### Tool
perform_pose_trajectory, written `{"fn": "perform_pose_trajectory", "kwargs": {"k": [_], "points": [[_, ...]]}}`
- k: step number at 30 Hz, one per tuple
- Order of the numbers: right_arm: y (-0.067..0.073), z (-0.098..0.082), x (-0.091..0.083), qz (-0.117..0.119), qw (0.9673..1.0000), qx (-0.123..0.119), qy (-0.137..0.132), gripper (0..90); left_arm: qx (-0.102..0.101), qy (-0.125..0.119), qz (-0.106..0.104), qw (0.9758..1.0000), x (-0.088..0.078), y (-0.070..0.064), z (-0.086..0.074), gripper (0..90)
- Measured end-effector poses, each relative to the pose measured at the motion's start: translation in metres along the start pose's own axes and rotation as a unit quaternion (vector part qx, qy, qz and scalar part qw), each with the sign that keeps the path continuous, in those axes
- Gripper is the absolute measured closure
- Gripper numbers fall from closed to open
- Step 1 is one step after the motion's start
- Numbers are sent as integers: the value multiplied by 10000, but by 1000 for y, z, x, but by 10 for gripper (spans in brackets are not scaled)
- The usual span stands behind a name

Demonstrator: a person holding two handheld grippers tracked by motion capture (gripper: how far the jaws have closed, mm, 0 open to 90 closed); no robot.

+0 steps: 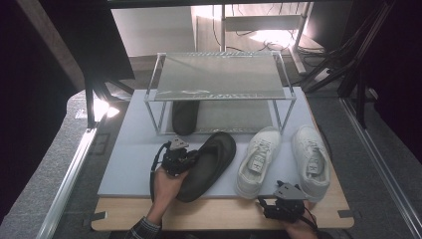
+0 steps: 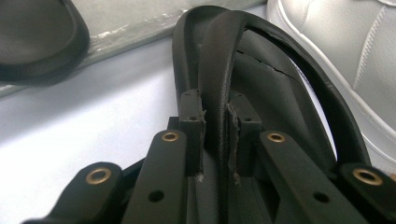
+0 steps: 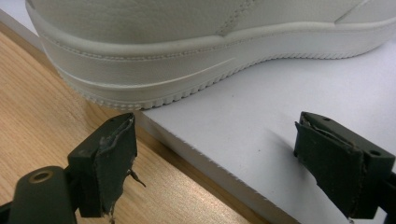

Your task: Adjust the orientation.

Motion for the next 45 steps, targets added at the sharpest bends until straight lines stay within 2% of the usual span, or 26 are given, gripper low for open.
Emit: {"fn": "perform_pose_trajectory", "kwargs": {"k": [10, 28, 36, 40, 45], "points": [[0, 0, 0, 3, 10000, -7, 5, 136, -119, -109, 83, 9998, 2, 7, 13, 781], [0, 0, 0, 3, 10000, -39, 5, 136, -393, -293, 337, 9982, 13, 30, 43, 775], [0, 0, 0, 9, 10000, -42, 3, 136, -500, -356, 466, 9970, 23, 38, 56, 775], [-1, 0, 0, 14, 10000, -41, 5, 136, -628, -420, 475, 9960, 31, 40, 62, 776], [-1, 0, 0, 10, 10000, -38, -9, 136, -726, -421, 582, 9948, 42, 44, 66, 775]]}}
Point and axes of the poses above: each handheld gripper's, and its own axes: x roughly forward along the jaws, z roughly out of its top, y roughly to its left, the point moved 8 cm from there along x, roughly forward along the jaws, and after that the axes turned 10 degrees about y, right-handed, at the moved point
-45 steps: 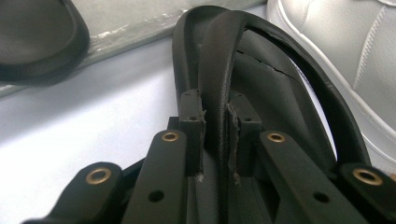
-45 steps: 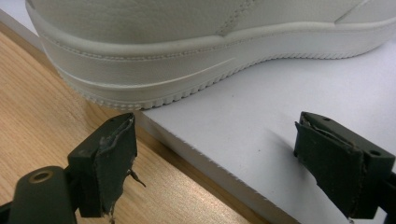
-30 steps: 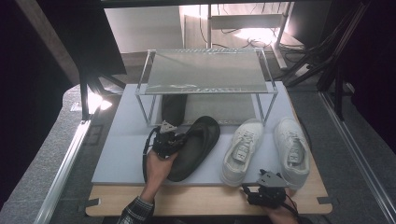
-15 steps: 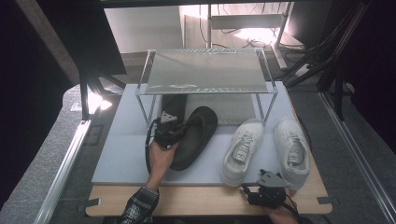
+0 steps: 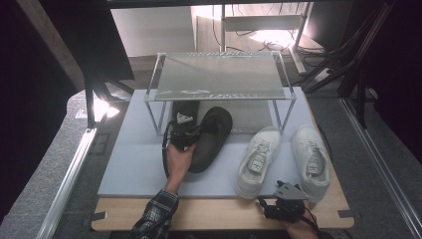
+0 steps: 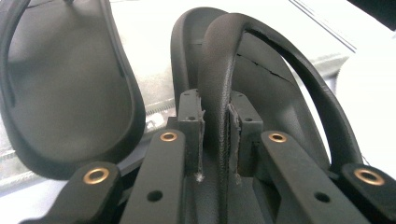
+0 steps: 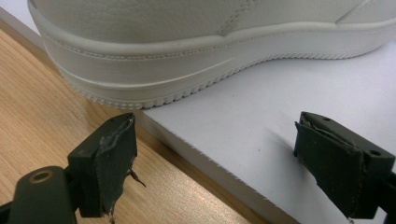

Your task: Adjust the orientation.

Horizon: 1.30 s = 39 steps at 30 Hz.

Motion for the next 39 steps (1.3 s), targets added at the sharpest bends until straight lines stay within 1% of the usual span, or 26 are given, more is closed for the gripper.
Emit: {"fn": "perform_pose_trajectory", "kwargs": {"k": [4, 7, 8, 11, 13, 14, 15, 18, 21, 22, 24, 25, 26, 27, 30, 34, 35, 37, 39], "points": [[0, 0, 0, 23, 10000, 0, -10, 136, -140, -95, 41, 9998, 8, 2, 3, 775], [0, 0, 0, 25, 10000, -1, -10, 136, -189, -135, 146, 9996, 14, 6, 6, 775], [0, 0, 0, 28, 10000, -2, -11, 136, -247, -130, 179, 9994, 17, 6, 7, 774], [0, 0, 0, 38, 10000, 7, -20, 136, -271, -140, 227, 9993, 21, 8, 8, 774], [0, 0, 0, 43, 10000, 5, -21, 136, -335, -154, 273, 9989, 24, 10, 7, 775], [0, 0, 0, 45, 10000, -6, -19, 136, -402, -166, 317, 9986, 27, 12, 6, 776], [0, 0, 0, 45, 10000, -6, -19, 136, -402, -166, 317, 9986, 27, 12, 6, 777], [0, 0, 0, 47, 10000, -10, -19, 136, -567, -209, 346, 9976, 31, 17, 3, 779], [0, 0, 0, 50, 10000, -15, -18, 136, -617, -253, 467, 9967, 32, 21, 1, 781], [0, 0, 0, 51, 10000, -18, -18, 136, -663, -296, 469, 9963, 32, 23, 0, 781], [0, 0, 0, 53, 10000, -19, -19, 136, -710, -323, 374, 9962, 32, 24, 0, 769], [0, 0, 0, 53, 10000, -19, -19, 136, -710, -300, 353, 9964, 32, 24, 0, 769], [0, 0, 0, 51, 10000, -19, -18, 136, -697, -296, 356, 9965, 32, 24, 0, 734], [0, 0, 0, 51, 10000, -20, -17, 137, -670, -307, 374, 9966, 31, 24, 1, 725], [0, 0, 0, 50, 10000, -14, -19, 137, -616, -347, 351, 9969, 26, 23, 3, 719], [0, 0, 0, 44, 10000, -25, -14, 136, -441, -376, 373, 9976, 16, 22, 6, 707], [0, 0, 0, 44, 10000, -25, -14, 136, -368, -384, 392, 9978, 12, 22, 6, 705], [0, 0, 0, 40, 10000, -27, -11, 136, -265, -373, 347, 9984, 7, 21, 4, 705], [0, 0, 0, 33, 10000, -28, -9, 136, -151, -350, 278, 9989, 2, 20, 1, 723]]}}
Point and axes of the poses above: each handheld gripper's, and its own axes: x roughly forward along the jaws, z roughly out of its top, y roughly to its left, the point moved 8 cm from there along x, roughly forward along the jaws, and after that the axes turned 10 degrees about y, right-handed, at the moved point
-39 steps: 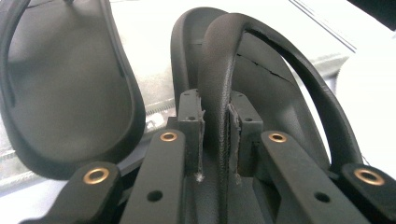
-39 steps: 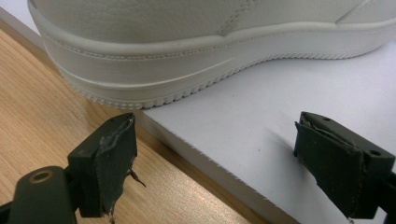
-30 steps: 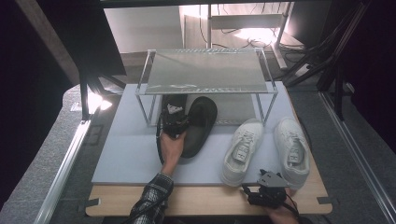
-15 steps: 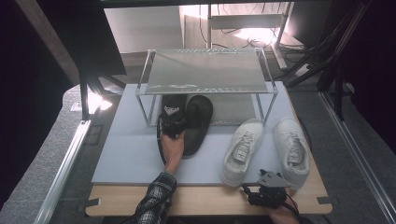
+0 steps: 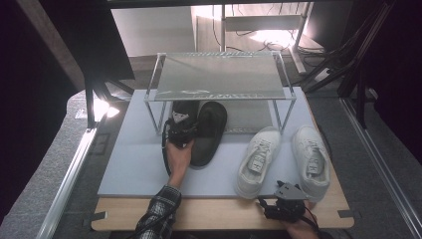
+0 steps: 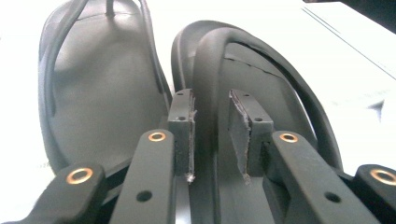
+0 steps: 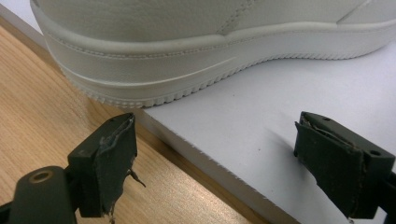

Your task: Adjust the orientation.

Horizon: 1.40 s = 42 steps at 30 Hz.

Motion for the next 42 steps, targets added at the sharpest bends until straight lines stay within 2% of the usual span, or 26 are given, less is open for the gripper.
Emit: {"fn": "perform_pose_trajectory", "kwargs": {"k": [3, 7, 15, 21, 26, 31, 34, 37, 42], "points": [[0, 0, 0, -6, 10000, -1, 10, 136, 214, 44, -237, 9995, -6, -5, -7, 782], [1, 0, 0, -29, 10000, -22, 27, 136, 459, 158, -481, 9977, -14, -13, -19, 891], [0, 0, 0, -45, 10000, -36, 24, 136, 687, 407, -909, 9927, -30, -26, -47, 894], [1, 0, 0, -36, 10000, -11, 31, 136, 787, 539, -1081, 9896, -42, -31, -72, 893], [1, 0, 1, -49, 10000, -11, 44, 136, 790, 599, -1083, 9892, -47, -31, -93, 895], [1, 0, 1, -51, 10000, -10, 46, 137, 841, 708, -1034, 9886, -46, -32, -107, 895], [1, 0, 1, -53, 10000, -11, 47, 137, 878, 736, -1007, 9883, -46, -34, -112, 895], [1, 0, 1, -59, 10000, -14, 50, 137, 998, 746, -868, 9884, -44, -36, -116, 895], [1, 0, 1, -51, 10000, -12, 48, 137, 1110, 723, -752, 9883, -41, -39, -113, 895]]}}
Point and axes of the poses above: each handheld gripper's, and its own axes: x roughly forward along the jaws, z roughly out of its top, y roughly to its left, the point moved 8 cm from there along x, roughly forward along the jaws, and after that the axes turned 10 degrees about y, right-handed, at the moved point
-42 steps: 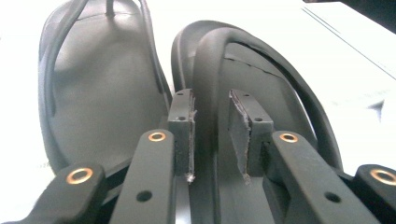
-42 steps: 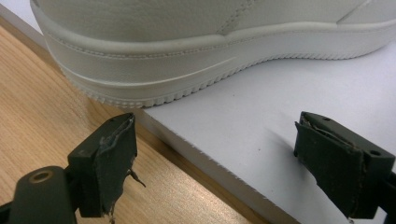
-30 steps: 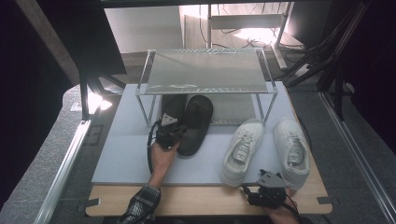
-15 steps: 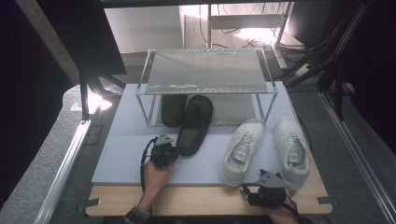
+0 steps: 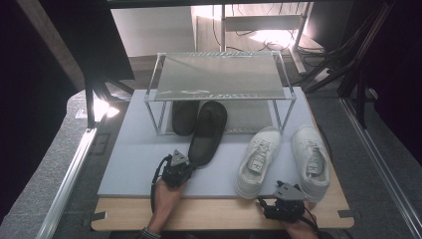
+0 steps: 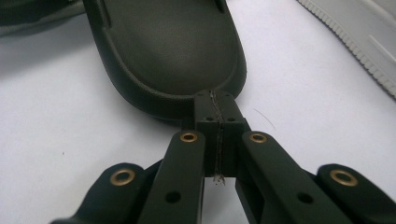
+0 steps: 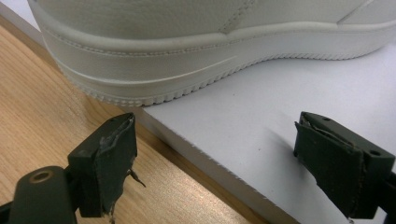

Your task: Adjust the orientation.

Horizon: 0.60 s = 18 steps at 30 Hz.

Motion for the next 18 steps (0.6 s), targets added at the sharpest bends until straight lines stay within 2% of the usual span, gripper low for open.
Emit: {"fn": "perform_pose_trajectory", "kwargs": {"k": [12, 18], "points": [[0, 0, 0, 20, 10000, 2, -16, 137, -31, -110, -52, 9999, 15, -1, 20, 894], [0, 0, 0, 12, 10000, 2, -15, 137, -68, -179, -92, 9998, 17, 1, 30, 893]]}}
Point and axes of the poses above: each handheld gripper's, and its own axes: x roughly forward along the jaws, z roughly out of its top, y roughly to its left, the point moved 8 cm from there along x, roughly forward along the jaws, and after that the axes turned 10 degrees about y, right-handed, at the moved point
